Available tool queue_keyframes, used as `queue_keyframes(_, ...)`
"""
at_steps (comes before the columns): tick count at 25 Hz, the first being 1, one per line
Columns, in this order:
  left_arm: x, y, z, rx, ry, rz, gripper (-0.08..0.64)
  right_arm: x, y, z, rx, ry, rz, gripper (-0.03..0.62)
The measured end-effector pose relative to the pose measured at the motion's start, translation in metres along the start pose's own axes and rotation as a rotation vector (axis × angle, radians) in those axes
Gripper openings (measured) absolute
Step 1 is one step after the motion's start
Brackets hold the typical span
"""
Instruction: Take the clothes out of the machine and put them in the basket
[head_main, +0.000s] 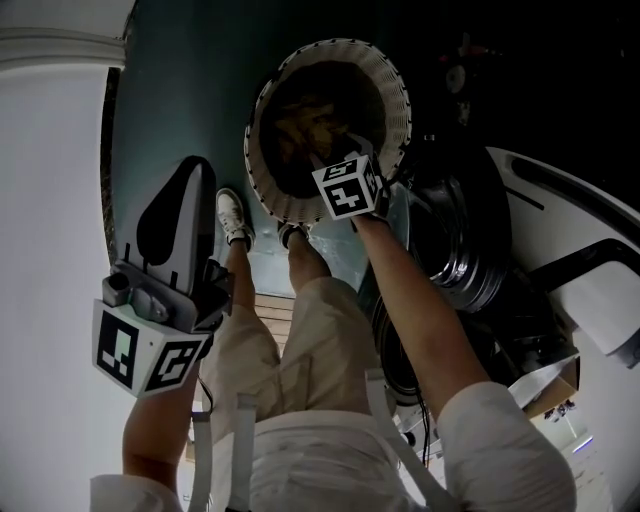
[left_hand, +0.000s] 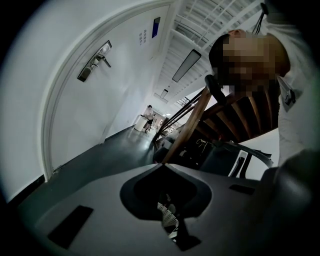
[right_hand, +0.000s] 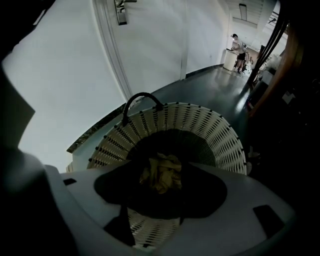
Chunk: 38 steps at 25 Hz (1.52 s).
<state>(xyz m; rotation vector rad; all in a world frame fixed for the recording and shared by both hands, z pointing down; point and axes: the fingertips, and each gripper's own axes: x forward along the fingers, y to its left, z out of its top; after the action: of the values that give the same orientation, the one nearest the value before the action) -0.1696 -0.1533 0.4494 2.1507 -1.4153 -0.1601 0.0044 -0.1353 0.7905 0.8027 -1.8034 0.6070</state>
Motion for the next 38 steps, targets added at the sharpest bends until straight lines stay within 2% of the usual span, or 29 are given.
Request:
queue_keyframes(2, -0.001, -0.005, 0.006, 0.001, -0.004, -0.01, 0.014, -0.01, -0.003, 0.0, 0.008, -0.003, -0.014, 0.263)
queue_keyframes(10, -0.012, -0.022, 0.042, 0.02, -0.03, -0.051, 0.014, -0.064, -0.012, 0.017, 0.059, -0.043, -0.053, 0.049)
queue_keyframes(13, -0.018, -0.029, 0.059, 0.026, -0.041, -0.061, 0.014, -0.089, -0.014, 0.028, 0.109, -0.067, -0.064, 0.015)
queue_keyframes(17, -0.031, -0.043, 0.086, 0.038, -0.059, -0.074, 0.014, -0.127, -0.004, 0.041, 0.138, -0.092, -0.043, 0.014)
queue_keyframes(21, -0.041, -0.053, 0.123, 0.062, -0.098, -0.088, 0.014, -0.177, -0.006, 0.068, 0.2, -0.18, -0.056, 0.012)
queue_keyframes(24, -0.05, -0.062, 0.15, 0.084, -0.125, -0.091, 0.014, -0.22, -0.001, 0.087, 0.172, -0.239, -0.072, 0.012)
queue_keyframes(38, -0.088, -0.098, 0.258, 0.141, -0.272, -0.107, 0.014, -0.453, -0.053, 0.173, 0.202, -0.634, -0.271, 0.012)
